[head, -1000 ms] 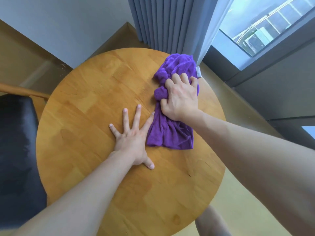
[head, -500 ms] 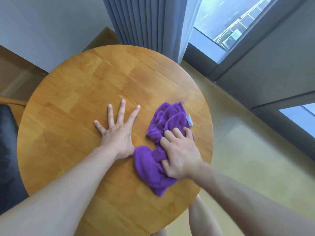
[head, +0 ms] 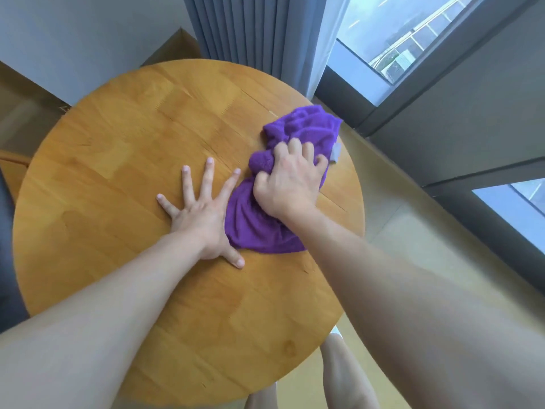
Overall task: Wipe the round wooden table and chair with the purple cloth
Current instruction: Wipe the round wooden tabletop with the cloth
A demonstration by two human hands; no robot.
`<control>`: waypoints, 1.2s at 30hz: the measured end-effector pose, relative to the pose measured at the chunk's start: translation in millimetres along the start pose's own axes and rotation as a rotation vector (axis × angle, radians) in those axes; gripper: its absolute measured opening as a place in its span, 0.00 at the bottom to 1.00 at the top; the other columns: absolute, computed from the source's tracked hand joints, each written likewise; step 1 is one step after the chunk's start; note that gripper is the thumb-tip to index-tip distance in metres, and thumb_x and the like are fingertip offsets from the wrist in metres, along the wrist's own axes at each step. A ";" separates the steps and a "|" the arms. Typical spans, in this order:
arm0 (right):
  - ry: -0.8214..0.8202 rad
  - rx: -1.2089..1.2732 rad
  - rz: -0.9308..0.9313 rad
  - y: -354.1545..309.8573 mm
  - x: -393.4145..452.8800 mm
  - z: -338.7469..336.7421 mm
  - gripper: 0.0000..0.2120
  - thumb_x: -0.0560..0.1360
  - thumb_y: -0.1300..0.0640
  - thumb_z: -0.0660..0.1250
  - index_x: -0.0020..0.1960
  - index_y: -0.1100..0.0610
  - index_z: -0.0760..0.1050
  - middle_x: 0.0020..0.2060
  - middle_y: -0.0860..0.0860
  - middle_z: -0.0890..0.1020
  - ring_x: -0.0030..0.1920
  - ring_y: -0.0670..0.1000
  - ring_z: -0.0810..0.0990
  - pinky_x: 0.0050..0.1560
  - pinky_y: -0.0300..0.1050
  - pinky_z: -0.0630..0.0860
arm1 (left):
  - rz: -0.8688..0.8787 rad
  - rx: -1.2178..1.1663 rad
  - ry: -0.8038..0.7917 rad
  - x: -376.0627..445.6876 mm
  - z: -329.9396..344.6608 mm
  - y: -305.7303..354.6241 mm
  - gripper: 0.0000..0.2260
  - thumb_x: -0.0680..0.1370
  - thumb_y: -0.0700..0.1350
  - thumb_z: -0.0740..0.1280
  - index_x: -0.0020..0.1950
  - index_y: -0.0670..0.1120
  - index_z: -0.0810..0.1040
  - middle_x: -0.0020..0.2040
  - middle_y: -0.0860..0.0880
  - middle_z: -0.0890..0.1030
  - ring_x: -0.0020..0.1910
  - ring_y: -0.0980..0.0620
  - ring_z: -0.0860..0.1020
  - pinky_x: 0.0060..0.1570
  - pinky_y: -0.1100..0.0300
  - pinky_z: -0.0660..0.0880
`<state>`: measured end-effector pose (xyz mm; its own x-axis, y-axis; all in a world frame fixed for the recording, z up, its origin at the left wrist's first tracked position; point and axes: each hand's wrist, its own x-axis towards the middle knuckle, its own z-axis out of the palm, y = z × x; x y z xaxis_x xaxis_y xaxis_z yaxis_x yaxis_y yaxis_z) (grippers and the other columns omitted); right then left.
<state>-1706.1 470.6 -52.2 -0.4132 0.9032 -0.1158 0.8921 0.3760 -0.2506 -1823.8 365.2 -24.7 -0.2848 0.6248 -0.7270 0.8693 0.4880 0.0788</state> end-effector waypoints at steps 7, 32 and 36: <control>-0.199 -0.038 -0.680 101.8 -70.0 -17.5 0.15 0.61 0.47 0.63 0.43 0.55 0.70 0.42 0.52 0.73 0.44 0.58 0.72 0.55 0.58 0.67 | -0.004 -0.003 -0.004 -0.3 -3.3 -0.5 0.76 0.49 0.67 0.84 0.69 0.71 0.20 0.72 0.54 0.16 0.77 0.37 0.25 0.69 0.20 0.45; -0.094 -0.065 -0.553 114.9 -18.0 -21.3 0.14 0.63 0.47 0.63 0.42 0.57 0.71 0.41 0.55 0.74 0.45 0.60 0.73 0.53 0.57 0.66 | -0.050 0.031 -0.055 -4.7 -13.3 6.2 0.76 0.49 0.69 0.83 0.73 0.69 0.23 0.73 0.53 0.17 0.77 0.37 0.25 0.72 0.23 0.46; 0.023 0.060 0.036 70.0 -26.6 -7.7 0.11 0.64 0.50 0.62 0.44 0.54 0.68 0.45 0.52 0.73 0.50 0.58 0.70 0.60 0.57 0.63 | -0.041 0.037 -0.059 -4.0 -10.8 6.2 0.76 0.49 0.68 0.83 0.73 0.68 0.23 0.72 0.53 0.16 0.77 0.37 0.24 0.71 0.22 0.46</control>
<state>-1631.3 474.6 -59.3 -0.3758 0.9208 -0.1042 0.8937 0.3304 -0.3035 -1821.7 372.2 -14.0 -0.2973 0.5670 -0.7682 0.8719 0.4891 0.0236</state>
